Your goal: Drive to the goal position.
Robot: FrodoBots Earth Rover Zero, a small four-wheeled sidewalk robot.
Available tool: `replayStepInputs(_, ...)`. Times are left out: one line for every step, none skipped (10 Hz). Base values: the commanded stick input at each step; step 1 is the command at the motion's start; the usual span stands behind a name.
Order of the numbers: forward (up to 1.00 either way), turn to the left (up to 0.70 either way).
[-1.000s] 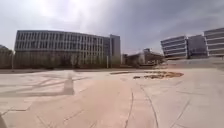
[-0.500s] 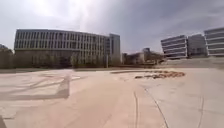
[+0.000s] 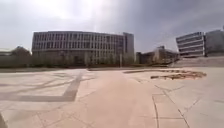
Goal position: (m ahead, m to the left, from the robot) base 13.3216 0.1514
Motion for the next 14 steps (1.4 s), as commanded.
replayStepInputs(0.70, 0.00)
replayStepInputs(0.70, 0.00)
replayStepInputs(0.70, 0.00)
replayStepInputs(0.70, 0.00)
replayStepInputs(0.70, 0.00)
replayStepInputs(0.70, 0.00)
replayStepInputs(0.70, 0.00)
replayStepInputs(0.70, 0.00)
replayStepInputs(0.70, 0.00)
replayStepInputs(0.70, 0.00)
replayStepInputs(0.70, 0.00)
replayStepInputs(0.70, 0.00)
replayStepInputs(0.70, 0.00)
replayStepInputs(0.70, 0.00)
